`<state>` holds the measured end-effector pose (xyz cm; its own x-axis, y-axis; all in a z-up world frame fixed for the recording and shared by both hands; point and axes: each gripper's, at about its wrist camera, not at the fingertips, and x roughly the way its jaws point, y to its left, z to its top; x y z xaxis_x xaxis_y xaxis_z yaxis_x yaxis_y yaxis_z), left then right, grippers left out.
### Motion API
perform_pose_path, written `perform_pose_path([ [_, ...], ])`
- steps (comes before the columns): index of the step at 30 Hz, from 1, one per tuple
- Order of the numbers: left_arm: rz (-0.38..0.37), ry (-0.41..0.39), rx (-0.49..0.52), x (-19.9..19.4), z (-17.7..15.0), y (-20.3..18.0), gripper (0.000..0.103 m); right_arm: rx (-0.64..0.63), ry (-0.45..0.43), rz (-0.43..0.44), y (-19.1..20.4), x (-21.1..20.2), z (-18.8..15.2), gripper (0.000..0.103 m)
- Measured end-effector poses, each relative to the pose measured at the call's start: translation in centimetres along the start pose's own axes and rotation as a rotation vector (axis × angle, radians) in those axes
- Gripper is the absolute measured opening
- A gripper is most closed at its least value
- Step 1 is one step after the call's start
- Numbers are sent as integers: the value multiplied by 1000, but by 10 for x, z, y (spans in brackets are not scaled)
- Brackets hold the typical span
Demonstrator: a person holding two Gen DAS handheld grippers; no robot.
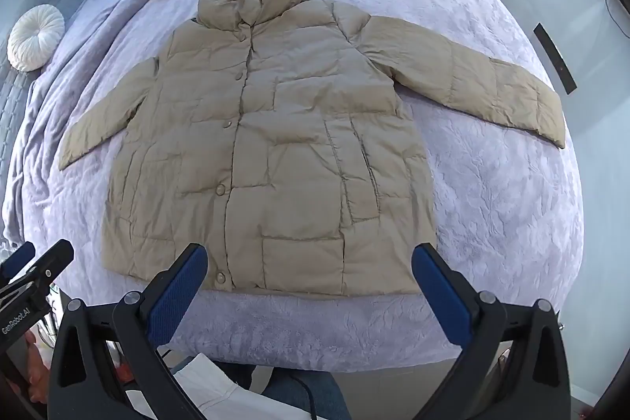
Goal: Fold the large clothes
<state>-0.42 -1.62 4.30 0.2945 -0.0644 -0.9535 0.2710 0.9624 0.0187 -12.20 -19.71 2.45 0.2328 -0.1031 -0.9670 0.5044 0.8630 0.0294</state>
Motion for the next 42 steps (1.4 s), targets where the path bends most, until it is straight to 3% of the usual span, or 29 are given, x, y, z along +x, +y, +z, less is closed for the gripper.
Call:
perform_pose_path([
  [42, 3, -5, 4, 0, -5, -4, 103, -2, 0, 1, 4, -5, -9, 103],
])
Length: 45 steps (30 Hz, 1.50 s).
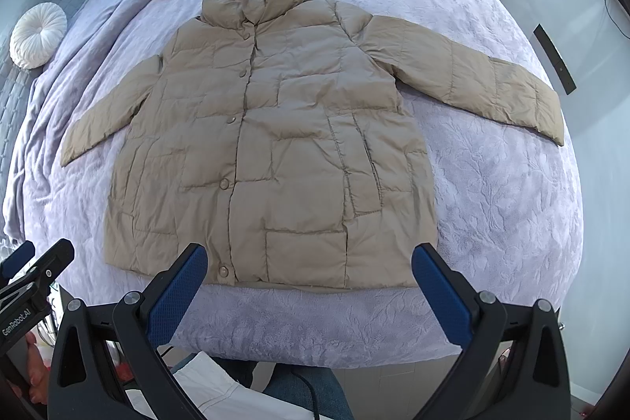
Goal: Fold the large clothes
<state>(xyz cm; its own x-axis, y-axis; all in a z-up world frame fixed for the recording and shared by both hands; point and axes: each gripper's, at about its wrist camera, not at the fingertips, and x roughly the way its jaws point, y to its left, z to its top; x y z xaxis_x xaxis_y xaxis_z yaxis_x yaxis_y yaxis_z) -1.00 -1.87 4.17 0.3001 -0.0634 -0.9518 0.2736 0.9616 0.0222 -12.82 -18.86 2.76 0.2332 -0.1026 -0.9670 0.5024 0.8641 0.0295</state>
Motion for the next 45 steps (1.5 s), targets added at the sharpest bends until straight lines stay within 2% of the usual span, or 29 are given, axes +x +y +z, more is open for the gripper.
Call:
perform_pose_path([
  [38, 0, -2, -3, -2, -4, 0, 103, 1, 0, 2, -2, 3, 3, 103],
  [45, 5, -7, -7, -6, -5, 1, 103, 2, 0, 2, -15, 13, 16, 103],
])
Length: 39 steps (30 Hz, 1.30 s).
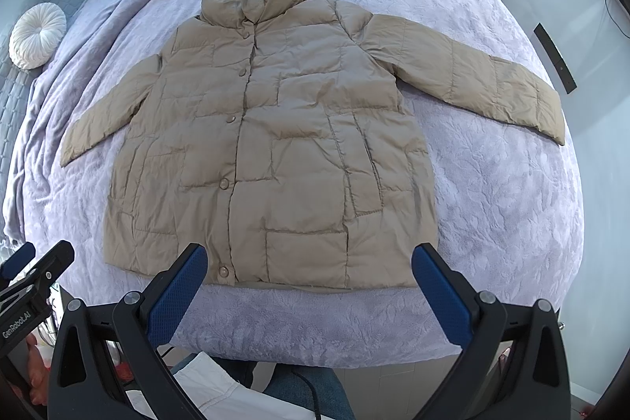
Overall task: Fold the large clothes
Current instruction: 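Grasp the beige coat's sleeve and side edge with both grippers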
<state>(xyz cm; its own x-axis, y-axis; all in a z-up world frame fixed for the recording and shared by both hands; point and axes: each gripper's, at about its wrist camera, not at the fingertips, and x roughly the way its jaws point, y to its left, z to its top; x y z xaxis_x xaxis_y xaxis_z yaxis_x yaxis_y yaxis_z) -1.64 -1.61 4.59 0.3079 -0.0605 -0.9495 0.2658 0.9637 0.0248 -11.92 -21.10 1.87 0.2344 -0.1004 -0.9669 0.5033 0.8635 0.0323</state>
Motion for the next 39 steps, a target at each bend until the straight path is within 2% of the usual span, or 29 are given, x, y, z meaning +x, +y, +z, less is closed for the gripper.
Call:
perform_pose_path([
  [6, 9, 0, -10, 3, 3, 10, 103, 4, -6, 8, 25, -10, -18, 103],
  [9, -8, 4, -25, 8, 7, 21, 103, 2, -11, 12, 16, 4, 2, 103],
  [11, -27, 7, -36, 12, 10, 31, 103, -7, -28, 27, 24, 3, 6, 103],
  [14, -7, 5, -57, 20, 18, 50, 103, -16, -85, 78, 38, -6, 12, 103],
  [18, -23, 29, -94, 44, 32, 88, 103, -35, -51, 33, 68, 3, 25, 103],
  [22, -71, 51, -109, 75, 49, 131, 103, -18, -48, 28, 97, 22, 41, 103],
  [28, -154, 45, -245, 139, 87, 211, 103, 41, 30, 181, 151, 68, 69, 103],
  [30, -185, 44, -309, 169, 104, 242, 103, 12, 56, 175, 178, 93, 82, 103],
  [33, -198, 33, -387, 209, 122, 274, 103, -70, 44, 113, 215, 129, 99, 103],
  [39, -267, 17, -572, 287, 147, 332, 103, -151, 59, 146, 276, 178, 131, 103],
])
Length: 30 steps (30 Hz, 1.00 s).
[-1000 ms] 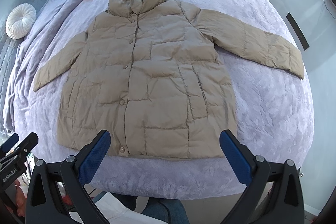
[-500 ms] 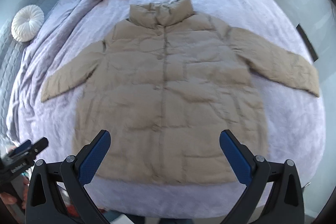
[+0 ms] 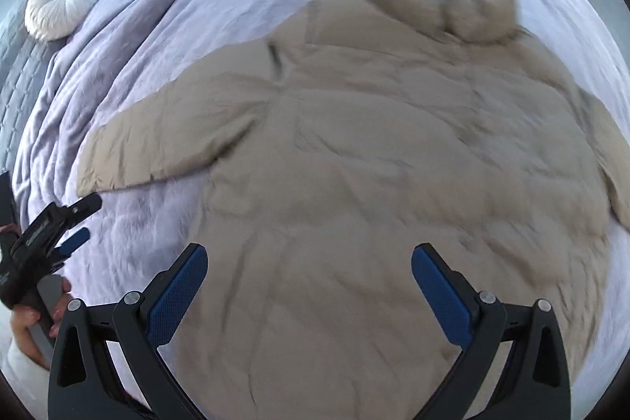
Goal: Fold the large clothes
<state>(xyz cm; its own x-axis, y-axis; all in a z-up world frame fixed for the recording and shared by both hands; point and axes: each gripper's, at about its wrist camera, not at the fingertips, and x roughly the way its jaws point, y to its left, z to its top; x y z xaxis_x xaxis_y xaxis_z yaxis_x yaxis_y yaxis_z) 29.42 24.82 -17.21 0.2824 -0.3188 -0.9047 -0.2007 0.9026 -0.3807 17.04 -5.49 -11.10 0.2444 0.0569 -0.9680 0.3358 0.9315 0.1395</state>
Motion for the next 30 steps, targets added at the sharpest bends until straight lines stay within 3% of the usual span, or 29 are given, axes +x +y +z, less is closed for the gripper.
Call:
perform_pose_path([
  [8, 1, -44, -77, 61, 41, 39, 103, -64, -77, 22, 31, 63, 58, 99],
  [10, 4, -75, -73, 67, 48, 41, 103, -59, -105, 43, 34, 70, 70, 79],
  [12, 25, -106, -55, 69, 52, 38, 103, -50, -112, 70, 37, 80, 79, 35],
  [13, 45, -126, -41, 70, 54, 34, 100, -42, -110, 82, 37, 86, 82, 28],
  [14, 60, -140, -32, 70, 55, 31, 83, -39, -115, 85, 39, 92, 85, 22],
  [15, 85, -152, -16, 69, 58, 28, 74, -38, -116, 87, 40, 98, 84, 21],
  [16, 81, -155, -3, 68, 61, 26, 54, -39, -119, 84, 42, 101, 84, 21],
  [17, 56, -158, 2, 64, 62, 28, 25, -42, -119, 72, 43, 107, 82, 21],
  [19, -29, -151, 9, 59, 69, 28, 9, -48, -111, 48, 43, 118, 78, 20],
  [23, -48, -203, 86, 35, 69, 11, 9, -15, -104, 62, 33, 131, 76, 21],
  [30, -184, -297, 307, -20, 53, -71, 9, 11, -105, 108, 24, 137, 77, 21],
])
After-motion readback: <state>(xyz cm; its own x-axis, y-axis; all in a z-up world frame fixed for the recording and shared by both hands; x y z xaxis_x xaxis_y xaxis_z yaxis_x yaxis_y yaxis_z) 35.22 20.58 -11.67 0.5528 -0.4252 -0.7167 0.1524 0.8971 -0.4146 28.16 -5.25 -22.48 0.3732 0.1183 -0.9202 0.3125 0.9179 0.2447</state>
